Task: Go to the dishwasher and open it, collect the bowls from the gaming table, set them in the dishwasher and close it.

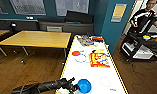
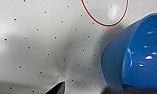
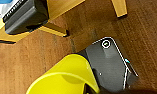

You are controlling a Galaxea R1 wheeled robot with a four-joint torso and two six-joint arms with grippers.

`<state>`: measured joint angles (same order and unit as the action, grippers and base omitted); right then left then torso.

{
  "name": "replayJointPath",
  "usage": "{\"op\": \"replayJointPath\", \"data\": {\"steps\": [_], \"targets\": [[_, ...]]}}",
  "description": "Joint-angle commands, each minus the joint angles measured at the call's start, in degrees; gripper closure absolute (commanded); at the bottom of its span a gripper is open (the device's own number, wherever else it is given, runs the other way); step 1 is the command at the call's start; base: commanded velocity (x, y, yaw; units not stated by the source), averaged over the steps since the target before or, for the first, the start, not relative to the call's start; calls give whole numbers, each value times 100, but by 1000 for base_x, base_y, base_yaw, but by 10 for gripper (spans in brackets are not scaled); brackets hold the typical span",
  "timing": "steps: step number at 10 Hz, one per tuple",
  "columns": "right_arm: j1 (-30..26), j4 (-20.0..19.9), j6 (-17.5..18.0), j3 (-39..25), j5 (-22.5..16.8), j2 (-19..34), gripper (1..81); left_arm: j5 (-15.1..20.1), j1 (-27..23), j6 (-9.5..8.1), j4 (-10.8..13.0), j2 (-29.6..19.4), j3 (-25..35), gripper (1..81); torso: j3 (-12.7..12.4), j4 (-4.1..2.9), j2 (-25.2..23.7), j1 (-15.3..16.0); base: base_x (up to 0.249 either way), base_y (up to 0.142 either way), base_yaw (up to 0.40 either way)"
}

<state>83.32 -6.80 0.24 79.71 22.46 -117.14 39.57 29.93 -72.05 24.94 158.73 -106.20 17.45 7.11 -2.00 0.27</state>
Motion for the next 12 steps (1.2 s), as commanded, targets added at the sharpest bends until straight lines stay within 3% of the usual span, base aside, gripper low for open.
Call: {"op": "replayJointPath", "data": {"steps": [1,3,4,5,8,10,12], "targets": [[-215,83,11,-54,-321,294,811,235,-624,-29,204,36,240,10,0,0,0,0,0,0,0],[-232,83,20,-45,-391,276,811,235,-387,-20,361,36,284,10,0,0,0,0,0,0,0],[-250,83,20,-27,-400,267,811,244,-272,-20,635,36,407,811,0,0,0,0,0,0,0],[-294,83,20,17,-496,232,811,244,-211,-20,960,-8,636,811,0,0,0,0,0,0,0],[-337,74,28,77,-593,189,811,288,-368,-29,1258,-427,1388,811,0,0,0,0,0,0,0],[-329,83,20,157,-602,118,811,288,-824,-29,1276,-974,2332,811,0,0,0,0,0,0,0],[-294,83,28,193,-602,118,811,262,-1090,-29,1503,-1856,3563,811,0,0,0,0,0,0,0]]}}
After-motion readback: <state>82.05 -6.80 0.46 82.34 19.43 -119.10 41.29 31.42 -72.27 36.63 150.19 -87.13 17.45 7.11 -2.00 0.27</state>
